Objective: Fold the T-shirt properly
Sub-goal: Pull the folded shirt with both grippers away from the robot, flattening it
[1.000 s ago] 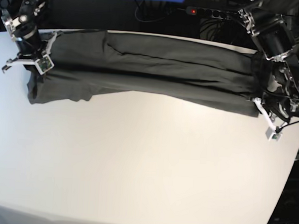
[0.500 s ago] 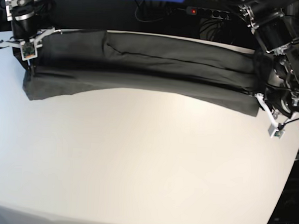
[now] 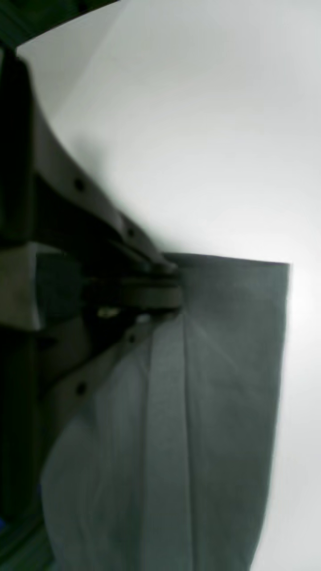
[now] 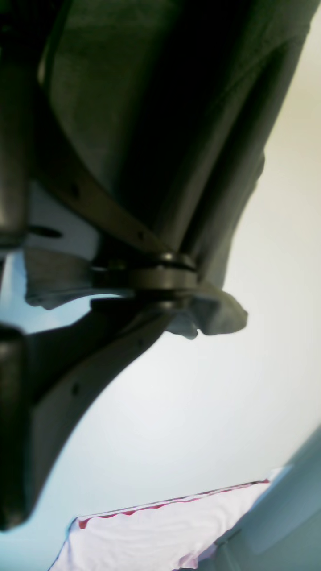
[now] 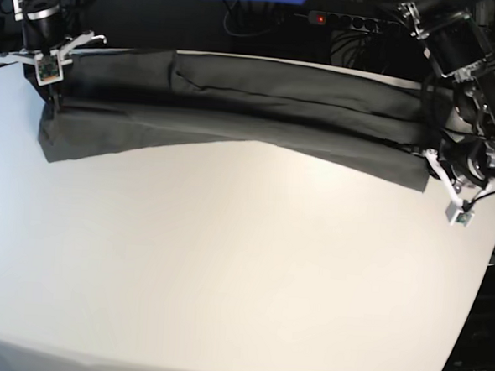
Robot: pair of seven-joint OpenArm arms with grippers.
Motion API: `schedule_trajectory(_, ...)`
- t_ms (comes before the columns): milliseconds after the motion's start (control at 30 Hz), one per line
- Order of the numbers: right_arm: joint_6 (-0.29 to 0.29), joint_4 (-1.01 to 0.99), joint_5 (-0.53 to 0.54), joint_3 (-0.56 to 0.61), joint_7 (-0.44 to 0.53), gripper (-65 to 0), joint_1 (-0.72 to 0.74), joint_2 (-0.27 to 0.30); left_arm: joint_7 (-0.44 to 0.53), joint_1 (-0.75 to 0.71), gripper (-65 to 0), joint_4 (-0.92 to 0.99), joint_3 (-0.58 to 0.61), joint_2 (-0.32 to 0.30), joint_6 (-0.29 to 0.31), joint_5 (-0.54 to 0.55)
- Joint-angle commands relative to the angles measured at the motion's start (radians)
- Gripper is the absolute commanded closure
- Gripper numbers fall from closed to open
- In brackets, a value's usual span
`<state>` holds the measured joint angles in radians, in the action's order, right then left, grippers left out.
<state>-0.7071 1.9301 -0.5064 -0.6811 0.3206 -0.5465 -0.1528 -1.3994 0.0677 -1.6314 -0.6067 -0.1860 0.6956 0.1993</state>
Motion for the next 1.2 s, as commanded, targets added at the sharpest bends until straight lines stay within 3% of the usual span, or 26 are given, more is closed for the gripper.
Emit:
schedule_trajectory(0,0.009,0.016,0.019,-0.007,0.021,-0.3,-0.011,0.005,0.003,0.017,-2.3,-0.023,-0.005,-0.019,0.003,-0.004)
schedule_trajectory(333,0.009,0.015,0.064,-0.005,0.093,-0.3,-0.102,0.003,0.003,-0.039,-2.3,-0.025,-0.005,-0.019,0.003,0.001)
schedule_trajectory(1167,0.009,-0.151,0.056,-0.005,0.093,-0.3,-0.060,0.002,0.003,-0.131,-2.3,-0.071,-0.005,-0.039,0.003,-0.007)
